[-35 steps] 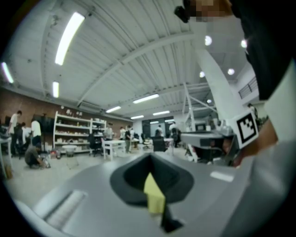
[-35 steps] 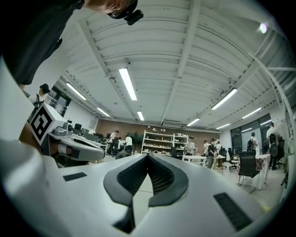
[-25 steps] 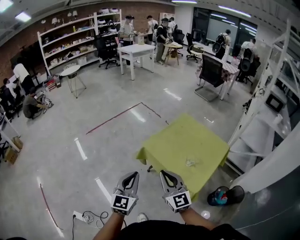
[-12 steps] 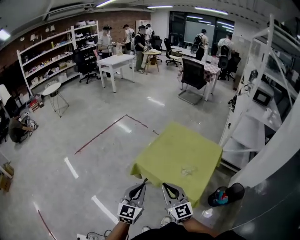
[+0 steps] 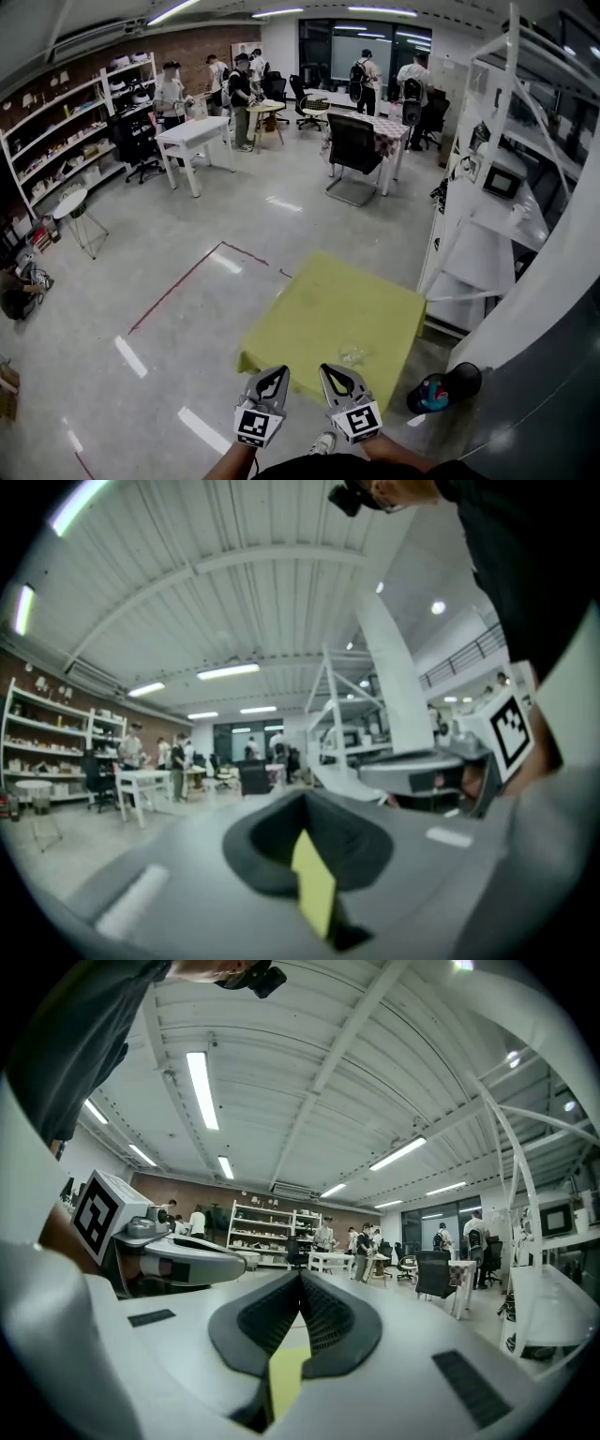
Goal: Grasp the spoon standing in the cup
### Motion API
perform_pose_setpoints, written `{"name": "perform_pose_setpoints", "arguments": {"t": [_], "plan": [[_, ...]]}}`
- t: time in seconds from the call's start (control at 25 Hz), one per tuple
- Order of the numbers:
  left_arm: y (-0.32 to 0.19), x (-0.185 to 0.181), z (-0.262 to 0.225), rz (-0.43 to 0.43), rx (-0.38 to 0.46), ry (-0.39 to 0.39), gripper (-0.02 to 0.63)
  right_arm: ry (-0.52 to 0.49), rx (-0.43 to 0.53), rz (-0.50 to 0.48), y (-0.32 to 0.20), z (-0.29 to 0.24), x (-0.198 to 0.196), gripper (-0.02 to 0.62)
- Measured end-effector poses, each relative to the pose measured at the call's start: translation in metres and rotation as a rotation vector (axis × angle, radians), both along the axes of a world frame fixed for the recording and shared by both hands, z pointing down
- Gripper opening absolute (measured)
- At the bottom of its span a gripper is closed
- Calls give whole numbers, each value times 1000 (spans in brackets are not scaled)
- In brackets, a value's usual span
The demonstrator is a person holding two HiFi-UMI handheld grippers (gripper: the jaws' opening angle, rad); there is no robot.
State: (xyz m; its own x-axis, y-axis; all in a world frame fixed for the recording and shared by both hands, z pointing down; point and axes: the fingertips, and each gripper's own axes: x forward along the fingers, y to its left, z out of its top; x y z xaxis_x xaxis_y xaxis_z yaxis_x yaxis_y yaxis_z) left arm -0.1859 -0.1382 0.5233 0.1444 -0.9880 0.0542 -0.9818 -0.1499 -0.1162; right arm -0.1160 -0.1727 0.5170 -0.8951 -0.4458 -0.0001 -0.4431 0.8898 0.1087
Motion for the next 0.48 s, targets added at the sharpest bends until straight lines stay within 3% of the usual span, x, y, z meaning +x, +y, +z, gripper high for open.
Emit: {"name": "perform_pose_setpoints", "arguments": {"t": [0.48], "plan": [[-74,0,4,39,-45,-24,6,-17,-17,13,-61,2,-2,6]]}}
